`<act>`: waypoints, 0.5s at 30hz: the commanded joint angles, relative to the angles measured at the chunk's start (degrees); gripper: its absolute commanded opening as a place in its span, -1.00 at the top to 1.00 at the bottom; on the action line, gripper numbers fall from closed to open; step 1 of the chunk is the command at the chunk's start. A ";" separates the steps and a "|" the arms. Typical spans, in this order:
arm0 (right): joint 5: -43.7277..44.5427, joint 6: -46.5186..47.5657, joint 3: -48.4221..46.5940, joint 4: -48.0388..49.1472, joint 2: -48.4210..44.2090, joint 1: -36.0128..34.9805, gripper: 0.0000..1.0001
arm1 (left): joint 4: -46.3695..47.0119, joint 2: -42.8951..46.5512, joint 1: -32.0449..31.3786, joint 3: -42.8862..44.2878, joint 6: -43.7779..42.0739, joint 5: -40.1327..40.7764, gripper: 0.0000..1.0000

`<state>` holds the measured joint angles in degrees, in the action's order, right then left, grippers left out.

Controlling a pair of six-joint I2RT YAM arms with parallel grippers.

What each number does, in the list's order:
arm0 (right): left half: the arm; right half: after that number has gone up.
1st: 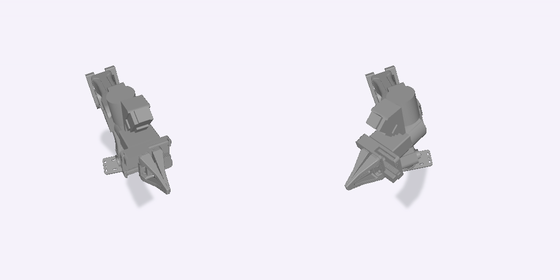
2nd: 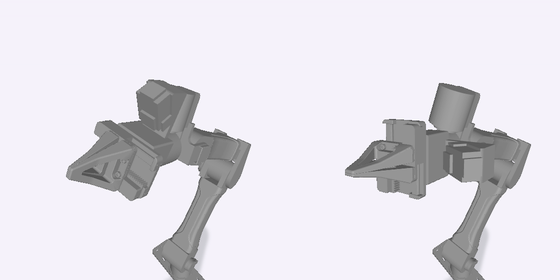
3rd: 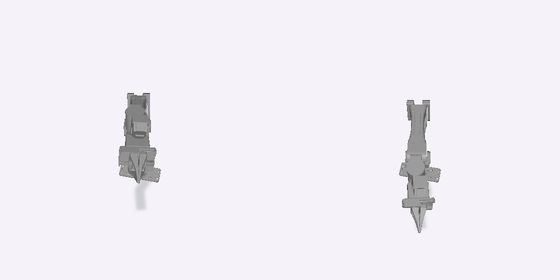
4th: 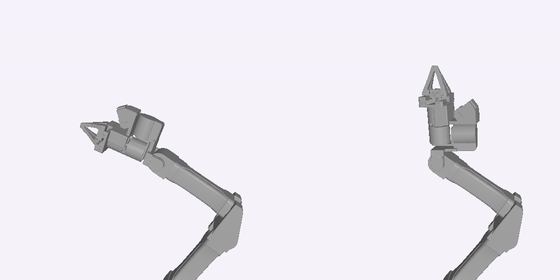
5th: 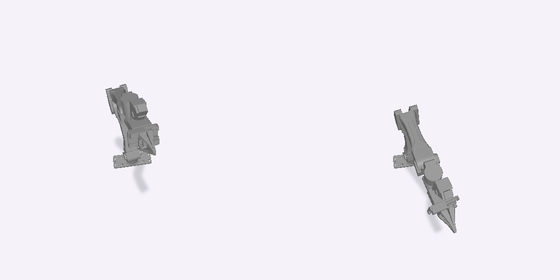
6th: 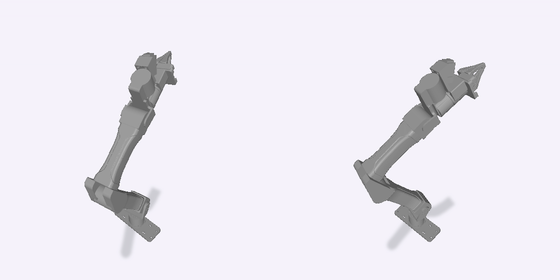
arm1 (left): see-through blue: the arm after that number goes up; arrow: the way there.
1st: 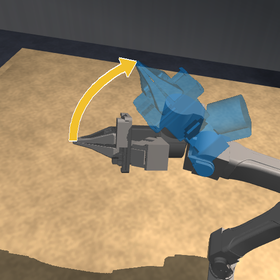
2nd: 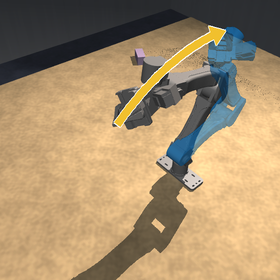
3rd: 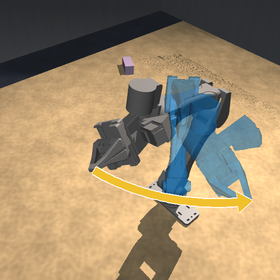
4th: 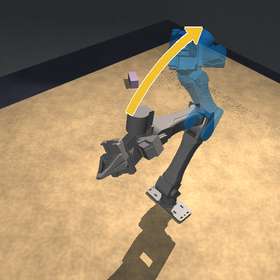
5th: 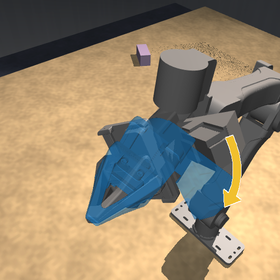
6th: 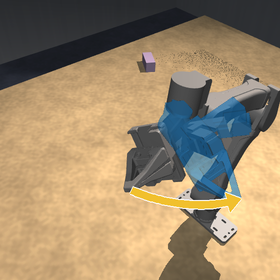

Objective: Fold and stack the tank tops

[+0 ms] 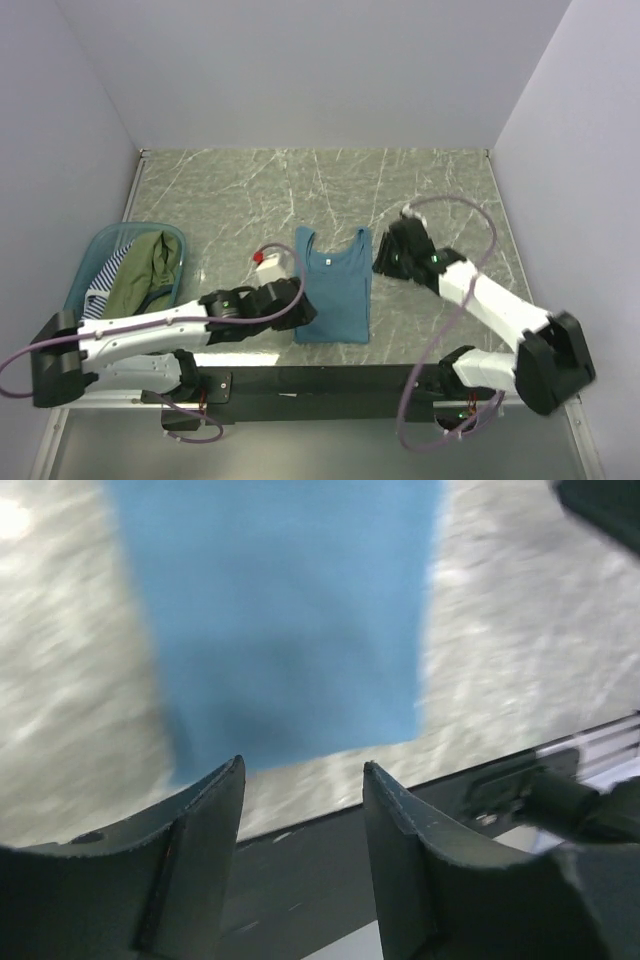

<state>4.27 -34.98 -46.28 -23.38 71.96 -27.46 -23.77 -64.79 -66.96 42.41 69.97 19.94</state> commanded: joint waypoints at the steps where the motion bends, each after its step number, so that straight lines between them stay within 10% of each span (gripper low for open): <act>1: 0.82 -6.13 7.68 0.70 -8.84 -5.30 0.05 | -3.31 5.72 0.16 -5.31 6.14 0.37 -0.13; 15: 6.10 -28.73 26.59 0.70 -23.27 -30.10 0.05 | 8.47 8.63 0.07 -19.47 9.74 -7.20 -0.11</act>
<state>7.20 -57.36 -20.47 -24.43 48.97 -55.29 -19.90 -55.99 -66.92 23.14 77.73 13.23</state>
